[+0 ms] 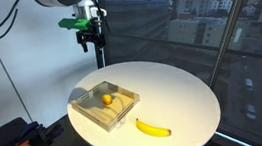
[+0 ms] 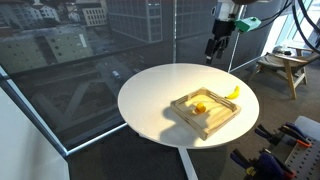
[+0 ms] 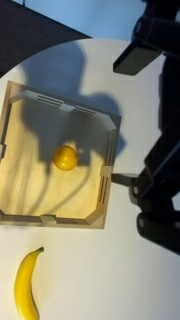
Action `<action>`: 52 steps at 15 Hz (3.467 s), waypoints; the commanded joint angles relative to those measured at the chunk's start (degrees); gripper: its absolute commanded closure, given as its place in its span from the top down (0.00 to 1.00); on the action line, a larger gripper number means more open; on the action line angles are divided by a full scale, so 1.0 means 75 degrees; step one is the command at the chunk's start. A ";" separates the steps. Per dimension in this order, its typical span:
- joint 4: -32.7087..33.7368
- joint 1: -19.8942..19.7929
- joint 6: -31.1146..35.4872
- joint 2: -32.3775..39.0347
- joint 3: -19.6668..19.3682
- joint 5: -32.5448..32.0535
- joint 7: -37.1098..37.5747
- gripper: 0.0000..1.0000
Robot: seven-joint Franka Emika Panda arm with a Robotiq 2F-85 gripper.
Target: Remove the yellow fruit from the crate and put it on the table
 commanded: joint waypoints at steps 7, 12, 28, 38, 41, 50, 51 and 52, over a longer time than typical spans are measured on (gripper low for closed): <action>0.0160 -0.0052 0.0284 0.0496 0.0019 -0.0220 0.1257 1.00; 0.0184 -0.0052 0.0487 0.0791 0.0002 -0.0211 0.1528 1.00; 0.0296 -0.0080 0.0968 0.1628 -0.0180 -0.0173 0.1601 1.00; 0.0143 -0.0078 0.0956 0.1540 -0.0152 -0.0031 0.1440 1.00; 0.0144 -0.0077 0.0956 0.1540 -0.0152 -0.0031 0.1440 1.00; 0.0317 -0.0055 0.0883 0.1734 -0.0158 -0.0095 0.1564 1.00; 0.0347 -0.0057 0.0870 0.1773 -0.0158 -0.0083 0.1553 1.00; 0.0369 -0.0059 0.0865 0.1805 -0.0159 -0.0079 0.1542 1.00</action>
